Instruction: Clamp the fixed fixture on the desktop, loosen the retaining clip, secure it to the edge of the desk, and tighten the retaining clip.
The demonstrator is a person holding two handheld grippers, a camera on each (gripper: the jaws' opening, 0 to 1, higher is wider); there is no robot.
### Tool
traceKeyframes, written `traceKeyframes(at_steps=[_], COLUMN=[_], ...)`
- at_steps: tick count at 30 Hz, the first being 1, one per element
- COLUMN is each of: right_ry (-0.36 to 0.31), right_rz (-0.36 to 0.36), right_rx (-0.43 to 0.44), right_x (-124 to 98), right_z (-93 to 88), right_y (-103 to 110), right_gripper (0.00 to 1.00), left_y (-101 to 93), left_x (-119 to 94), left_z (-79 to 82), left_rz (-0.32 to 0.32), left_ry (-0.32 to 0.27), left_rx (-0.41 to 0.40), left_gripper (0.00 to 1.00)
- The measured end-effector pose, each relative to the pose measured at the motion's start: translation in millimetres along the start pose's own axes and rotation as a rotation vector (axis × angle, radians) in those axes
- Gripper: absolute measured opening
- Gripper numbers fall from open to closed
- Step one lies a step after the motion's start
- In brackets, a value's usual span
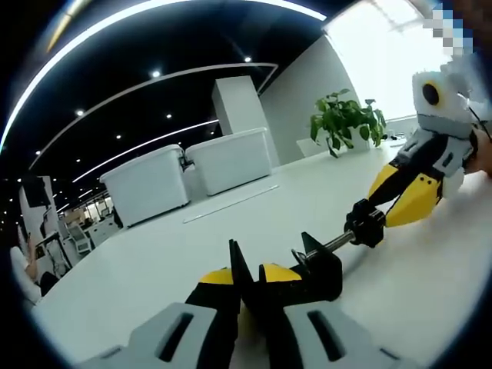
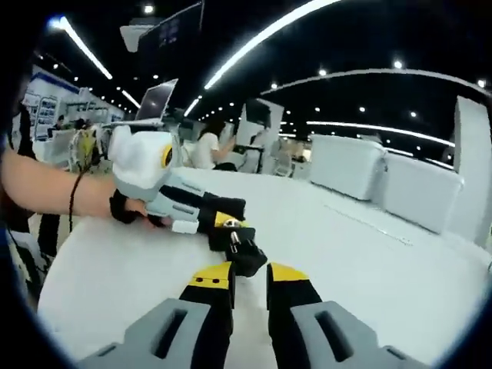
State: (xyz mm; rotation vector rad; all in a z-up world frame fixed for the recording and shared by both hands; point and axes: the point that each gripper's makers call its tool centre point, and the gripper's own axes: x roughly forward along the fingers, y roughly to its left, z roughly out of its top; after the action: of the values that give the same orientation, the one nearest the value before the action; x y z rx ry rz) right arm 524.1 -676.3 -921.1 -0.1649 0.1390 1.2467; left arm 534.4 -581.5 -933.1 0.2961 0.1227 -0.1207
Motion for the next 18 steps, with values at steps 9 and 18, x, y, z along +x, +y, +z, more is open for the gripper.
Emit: traceKeyframes(at_steps=[9, 18], right_ry=[-0.132, -0.063], right_rz=[0.082, 0.089], right_rx=[0.264, 0.294], right_x=[3, 21], right_z=[20.1, 1.5], right_y=[2, 4], right_gripper=[0.28, 0.27], left_y=[5.3, 3.2], left_x=[2, 2], left_z=[-1.3, -1.0], left_rz=[0.006, -0.006], left_ry=[0.002, -0.002], left_rx=[-0.001, 0.000], left_gripper=[0.10, 0.10])
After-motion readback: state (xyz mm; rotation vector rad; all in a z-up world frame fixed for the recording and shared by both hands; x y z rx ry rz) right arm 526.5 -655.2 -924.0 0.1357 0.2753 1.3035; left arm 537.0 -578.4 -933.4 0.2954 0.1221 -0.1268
